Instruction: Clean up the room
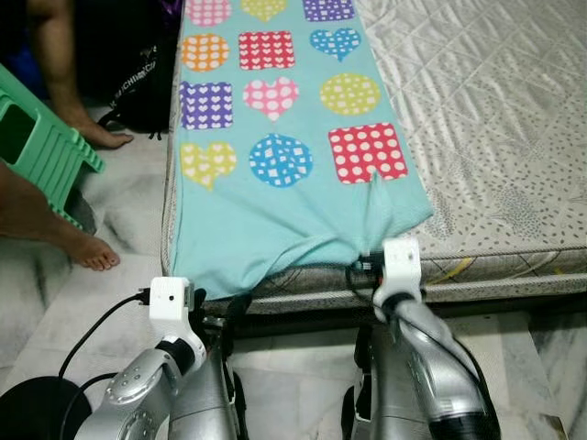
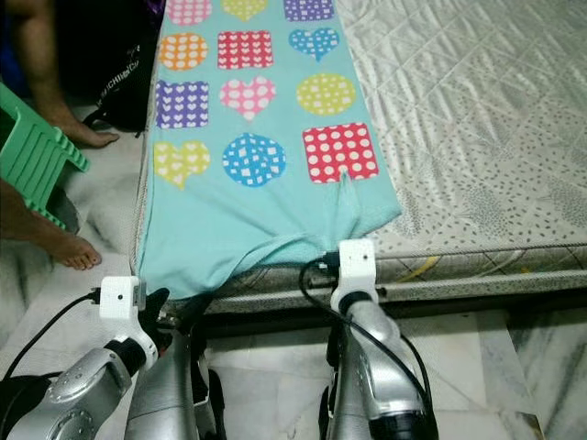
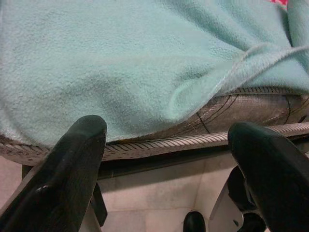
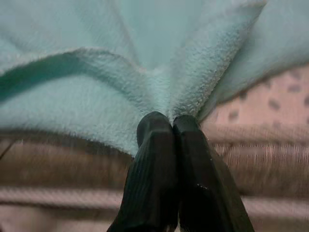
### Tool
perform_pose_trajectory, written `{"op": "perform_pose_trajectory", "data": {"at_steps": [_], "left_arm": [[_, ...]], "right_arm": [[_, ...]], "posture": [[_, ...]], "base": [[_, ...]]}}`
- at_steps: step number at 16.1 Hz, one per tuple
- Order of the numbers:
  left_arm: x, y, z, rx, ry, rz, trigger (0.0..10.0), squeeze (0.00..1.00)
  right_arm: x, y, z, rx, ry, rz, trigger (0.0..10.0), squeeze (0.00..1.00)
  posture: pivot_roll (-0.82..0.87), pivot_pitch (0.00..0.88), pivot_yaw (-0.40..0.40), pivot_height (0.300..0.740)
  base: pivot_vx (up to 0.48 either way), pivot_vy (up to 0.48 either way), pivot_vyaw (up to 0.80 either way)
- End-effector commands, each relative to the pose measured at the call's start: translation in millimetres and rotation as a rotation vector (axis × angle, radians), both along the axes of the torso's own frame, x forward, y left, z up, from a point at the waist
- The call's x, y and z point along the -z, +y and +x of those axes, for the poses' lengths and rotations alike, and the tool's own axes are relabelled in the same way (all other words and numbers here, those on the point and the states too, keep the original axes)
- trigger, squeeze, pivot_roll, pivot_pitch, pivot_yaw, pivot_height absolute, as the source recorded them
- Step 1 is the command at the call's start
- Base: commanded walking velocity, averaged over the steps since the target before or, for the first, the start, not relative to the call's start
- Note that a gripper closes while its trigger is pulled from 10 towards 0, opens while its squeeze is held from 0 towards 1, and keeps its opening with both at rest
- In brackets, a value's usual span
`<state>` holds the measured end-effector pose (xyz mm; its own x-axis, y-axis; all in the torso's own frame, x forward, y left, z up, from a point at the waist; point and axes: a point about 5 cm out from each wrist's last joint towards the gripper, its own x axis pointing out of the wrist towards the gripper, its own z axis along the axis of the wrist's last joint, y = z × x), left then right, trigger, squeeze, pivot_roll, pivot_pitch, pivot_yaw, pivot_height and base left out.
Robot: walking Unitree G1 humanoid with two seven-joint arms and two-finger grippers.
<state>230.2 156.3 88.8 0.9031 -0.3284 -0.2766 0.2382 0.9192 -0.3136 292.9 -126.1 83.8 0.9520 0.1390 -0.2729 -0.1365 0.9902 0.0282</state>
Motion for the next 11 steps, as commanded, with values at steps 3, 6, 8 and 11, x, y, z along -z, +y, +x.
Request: {"op": "perform_pose_trajectory", "data": {"at_steps": [3,6,8,11], "left_arm": [[4,2.4,-4.0,0.02,0.028,0.01,10.0,0.0],[5,2.1,-3.0,0.032,0.033,0.014,10.0,0.0],[4,1.4,-1.4,0.039,0.031,0.016,10.0,0.0],[4,4.3,-1.5,0.042,0.03,0.025,10.0,0.0]], "right_arm": [[4,2.4,-32.5,-0.026,0.131,0.021,0.0,0.0],[5,4.5,-41.7,-0.067,0.192,0.005,10.0,0.0],[-3,1.0,-33.6,-0.06,0.158,-0.041,10.0,0.0],[-18,-7.9,-17.3,-0.032,0.053,-0.125,10.0,1.0]], "posture": [[-0.02,0.254,0.045,0.551],[-0.03,0.247,0.052,0.551],[-0.03,0.241,0.052,0.551],[-0.03,0.238,0.053,0.551]], "base": [[0.0,0.0,0.0],[0.0,0.0,0.0],[0.0,0.0,0.0],[0.0,0.0,0.0]]}}
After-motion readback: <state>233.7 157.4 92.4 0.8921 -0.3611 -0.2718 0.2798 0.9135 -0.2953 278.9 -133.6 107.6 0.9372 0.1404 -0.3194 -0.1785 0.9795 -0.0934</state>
